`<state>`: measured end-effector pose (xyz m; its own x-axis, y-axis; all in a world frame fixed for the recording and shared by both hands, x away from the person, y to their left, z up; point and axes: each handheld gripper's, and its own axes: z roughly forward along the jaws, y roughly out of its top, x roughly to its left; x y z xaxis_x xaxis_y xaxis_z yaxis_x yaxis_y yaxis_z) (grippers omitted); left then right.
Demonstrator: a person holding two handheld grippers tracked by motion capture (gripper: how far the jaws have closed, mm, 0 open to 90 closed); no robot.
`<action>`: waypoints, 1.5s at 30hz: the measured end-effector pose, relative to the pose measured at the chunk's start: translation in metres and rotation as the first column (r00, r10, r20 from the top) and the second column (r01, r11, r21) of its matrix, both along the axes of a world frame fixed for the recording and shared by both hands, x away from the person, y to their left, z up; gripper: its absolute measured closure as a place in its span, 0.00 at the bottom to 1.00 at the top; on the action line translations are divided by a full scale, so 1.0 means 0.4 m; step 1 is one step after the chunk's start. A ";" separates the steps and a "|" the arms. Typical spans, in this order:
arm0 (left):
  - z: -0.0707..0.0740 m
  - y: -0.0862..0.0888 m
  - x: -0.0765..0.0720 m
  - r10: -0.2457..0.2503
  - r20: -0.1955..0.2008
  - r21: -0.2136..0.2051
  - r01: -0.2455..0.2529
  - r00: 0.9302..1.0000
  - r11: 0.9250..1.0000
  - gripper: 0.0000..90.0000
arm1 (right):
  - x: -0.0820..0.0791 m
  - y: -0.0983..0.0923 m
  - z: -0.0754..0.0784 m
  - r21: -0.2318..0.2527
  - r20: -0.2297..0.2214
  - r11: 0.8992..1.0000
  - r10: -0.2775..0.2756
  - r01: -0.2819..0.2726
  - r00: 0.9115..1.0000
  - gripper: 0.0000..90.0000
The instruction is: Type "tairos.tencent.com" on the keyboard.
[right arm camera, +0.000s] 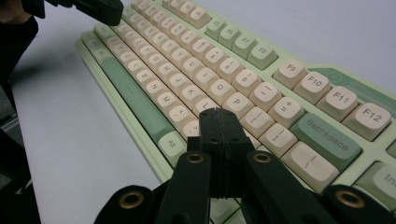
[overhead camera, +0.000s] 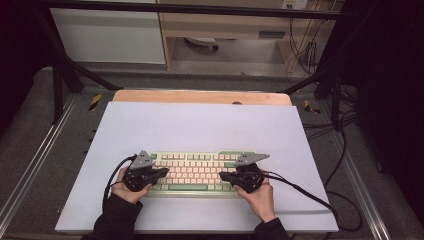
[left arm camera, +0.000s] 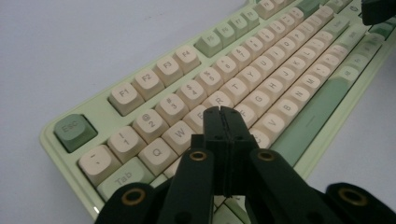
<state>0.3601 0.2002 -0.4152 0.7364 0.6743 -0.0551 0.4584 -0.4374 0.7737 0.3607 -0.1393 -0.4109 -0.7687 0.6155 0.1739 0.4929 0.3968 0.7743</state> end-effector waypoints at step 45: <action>-0.026 -0.064 -0.013 -0.065 -0.009 0.033 0.065 0.998 0.997 1.00 | -0.004 -0.024 -0.004 0.009 -0.001 1.000 -0.011 0.011 1.000 1.00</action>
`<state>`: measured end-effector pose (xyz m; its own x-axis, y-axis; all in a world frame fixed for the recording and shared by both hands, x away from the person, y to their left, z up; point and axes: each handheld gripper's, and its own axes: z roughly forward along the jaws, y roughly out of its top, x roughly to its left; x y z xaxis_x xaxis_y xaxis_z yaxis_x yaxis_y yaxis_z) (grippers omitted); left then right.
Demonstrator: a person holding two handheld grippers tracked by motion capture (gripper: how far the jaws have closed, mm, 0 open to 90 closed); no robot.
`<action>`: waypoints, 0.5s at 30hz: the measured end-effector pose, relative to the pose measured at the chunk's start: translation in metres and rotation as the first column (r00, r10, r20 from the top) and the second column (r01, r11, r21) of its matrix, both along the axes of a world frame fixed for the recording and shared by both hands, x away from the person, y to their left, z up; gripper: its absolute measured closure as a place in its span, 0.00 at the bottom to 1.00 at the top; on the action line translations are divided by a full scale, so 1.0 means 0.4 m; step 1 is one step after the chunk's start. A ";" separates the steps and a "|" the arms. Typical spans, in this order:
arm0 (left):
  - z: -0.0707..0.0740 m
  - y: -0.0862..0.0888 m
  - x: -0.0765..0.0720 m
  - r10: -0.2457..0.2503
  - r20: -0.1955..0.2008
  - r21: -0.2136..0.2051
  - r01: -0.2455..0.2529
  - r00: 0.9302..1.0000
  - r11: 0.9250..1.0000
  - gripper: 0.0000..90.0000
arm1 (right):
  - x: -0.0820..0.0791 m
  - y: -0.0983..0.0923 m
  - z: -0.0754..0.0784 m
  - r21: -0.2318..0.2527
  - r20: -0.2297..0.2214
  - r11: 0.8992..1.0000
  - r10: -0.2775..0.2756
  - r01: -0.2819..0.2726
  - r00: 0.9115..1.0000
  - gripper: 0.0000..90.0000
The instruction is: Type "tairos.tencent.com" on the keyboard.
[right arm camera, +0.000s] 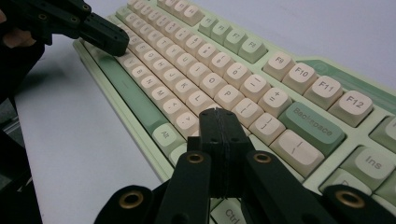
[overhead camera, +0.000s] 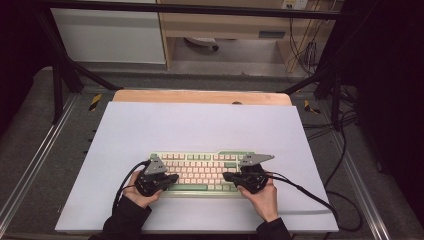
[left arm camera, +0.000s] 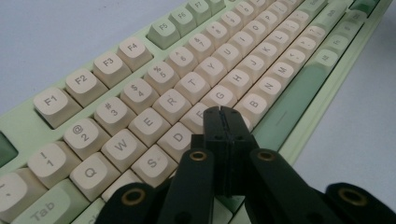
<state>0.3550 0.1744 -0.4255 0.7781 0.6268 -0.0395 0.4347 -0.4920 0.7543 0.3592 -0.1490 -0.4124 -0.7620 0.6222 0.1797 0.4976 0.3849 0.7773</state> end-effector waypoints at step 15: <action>0.017 0.013 0.003 0.017 0.007 -0.015 -0.017 1.000 1.000 1.00 | 0.001 -0.002 0.000 0.000 -0.002 1.000 -0.003 0.003 1.000 1.00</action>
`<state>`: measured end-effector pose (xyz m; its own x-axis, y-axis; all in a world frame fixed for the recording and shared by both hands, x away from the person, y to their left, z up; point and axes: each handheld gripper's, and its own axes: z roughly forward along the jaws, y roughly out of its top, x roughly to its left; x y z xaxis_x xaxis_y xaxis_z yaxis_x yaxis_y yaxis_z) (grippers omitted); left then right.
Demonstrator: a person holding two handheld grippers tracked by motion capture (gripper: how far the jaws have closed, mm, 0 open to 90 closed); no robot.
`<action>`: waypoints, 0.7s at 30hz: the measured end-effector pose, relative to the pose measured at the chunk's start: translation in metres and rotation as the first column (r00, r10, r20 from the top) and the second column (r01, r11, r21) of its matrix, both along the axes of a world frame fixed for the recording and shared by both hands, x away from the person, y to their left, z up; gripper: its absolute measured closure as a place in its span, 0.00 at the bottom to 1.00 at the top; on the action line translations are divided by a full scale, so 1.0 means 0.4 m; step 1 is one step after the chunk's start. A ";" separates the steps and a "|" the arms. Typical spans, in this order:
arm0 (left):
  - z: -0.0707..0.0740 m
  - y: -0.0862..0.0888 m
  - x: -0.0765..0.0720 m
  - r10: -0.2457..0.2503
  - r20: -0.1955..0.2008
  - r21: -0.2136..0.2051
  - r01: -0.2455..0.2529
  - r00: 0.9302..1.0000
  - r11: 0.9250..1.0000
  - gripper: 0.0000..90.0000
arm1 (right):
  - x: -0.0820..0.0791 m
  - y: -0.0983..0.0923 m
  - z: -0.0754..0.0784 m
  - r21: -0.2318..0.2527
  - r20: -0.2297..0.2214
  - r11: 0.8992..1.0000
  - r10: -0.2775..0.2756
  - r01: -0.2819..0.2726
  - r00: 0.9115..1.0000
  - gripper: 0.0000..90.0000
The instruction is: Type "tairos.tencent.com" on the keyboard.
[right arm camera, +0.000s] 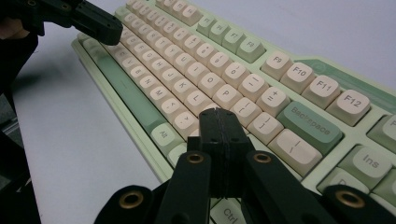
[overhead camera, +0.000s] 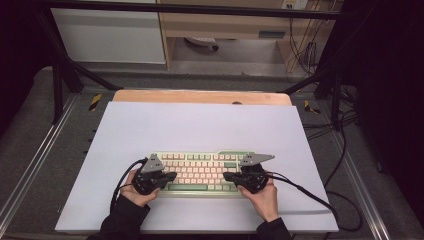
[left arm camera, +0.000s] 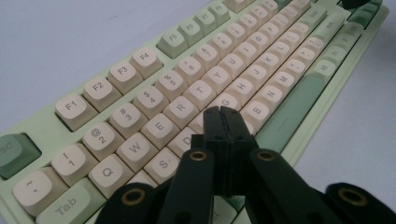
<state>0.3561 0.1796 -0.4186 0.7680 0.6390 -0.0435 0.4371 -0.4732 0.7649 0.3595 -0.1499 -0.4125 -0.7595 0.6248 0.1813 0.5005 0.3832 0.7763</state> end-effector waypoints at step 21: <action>0.014 0.008 0.029 0.050 0.020 -0.010 -0.050 0.999 0.999 1.00 | 0.001 0.001 0.000 -0.001 0.001 1.000 0.000 0.000 1.000 1.00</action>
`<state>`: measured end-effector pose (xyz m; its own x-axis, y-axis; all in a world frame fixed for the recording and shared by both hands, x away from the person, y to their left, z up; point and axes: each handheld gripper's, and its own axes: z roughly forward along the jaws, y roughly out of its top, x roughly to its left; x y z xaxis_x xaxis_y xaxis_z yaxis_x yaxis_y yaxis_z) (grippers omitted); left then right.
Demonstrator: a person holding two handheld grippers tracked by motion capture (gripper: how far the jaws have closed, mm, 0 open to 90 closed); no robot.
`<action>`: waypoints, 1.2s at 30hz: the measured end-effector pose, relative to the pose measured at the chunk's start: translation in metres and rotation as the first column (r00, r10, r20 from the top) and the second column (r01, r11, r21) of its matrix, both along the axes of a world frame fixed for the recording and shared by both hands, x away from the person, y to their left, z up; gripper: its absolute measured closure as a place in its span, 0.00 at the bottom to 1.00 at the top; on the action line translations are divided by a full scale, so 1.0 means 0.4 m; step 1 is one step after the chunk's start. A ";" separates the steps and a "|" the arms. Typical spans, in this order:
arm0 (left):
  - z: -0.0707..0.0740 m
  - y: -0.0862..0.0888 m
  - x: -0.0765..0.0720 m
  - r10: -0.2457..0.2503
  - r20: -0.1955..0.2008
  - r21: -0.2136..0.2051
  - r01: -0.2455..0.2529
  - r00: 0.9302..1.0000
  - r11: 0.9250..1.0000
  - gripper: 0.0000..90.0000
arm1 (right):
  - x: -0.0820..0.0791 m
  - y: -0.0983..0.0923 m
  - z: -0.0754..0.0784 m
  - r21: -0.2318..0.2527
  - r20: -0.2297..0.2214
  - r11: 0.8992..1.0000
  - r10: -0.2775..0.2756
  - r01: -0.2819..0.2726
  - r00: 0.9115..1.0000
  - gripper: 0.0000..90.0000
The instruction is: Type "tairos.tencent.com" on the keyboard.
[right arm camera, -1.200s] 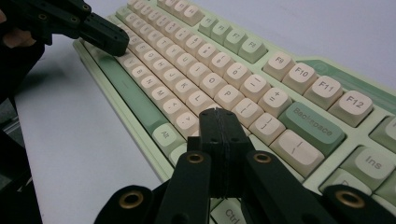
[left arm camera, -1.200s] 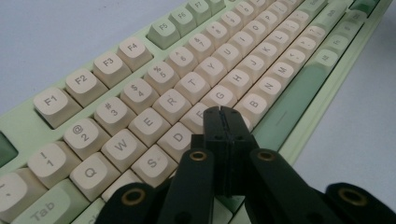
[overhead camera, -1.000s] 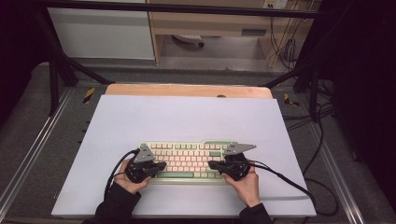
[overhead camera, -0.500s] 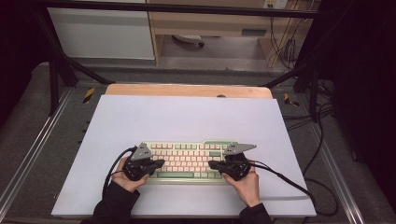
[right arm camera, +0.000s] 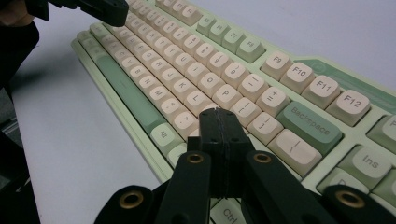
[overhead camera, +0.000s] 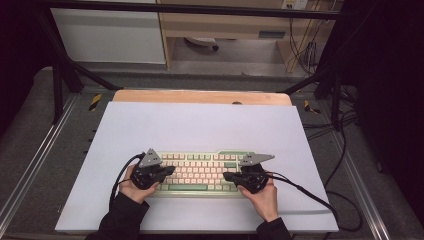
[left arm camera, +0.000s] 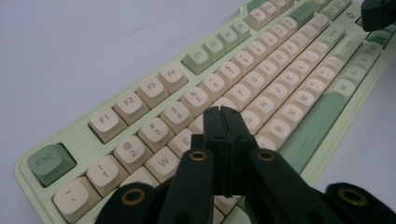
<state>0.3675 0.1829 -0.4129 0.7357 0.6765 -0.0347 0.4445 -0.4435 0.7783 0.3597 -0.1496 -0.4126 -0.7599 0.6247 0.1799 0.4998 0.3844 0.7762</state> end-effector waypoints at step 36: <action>-0.042 -0.010 0.034 0.037 -0.010 0.041 -0.036 0.999 0.998 1.00 | 0.001 0.001 -0.001 -0.004 -0.004 1.000 0.003 -0.003 1.000 1.00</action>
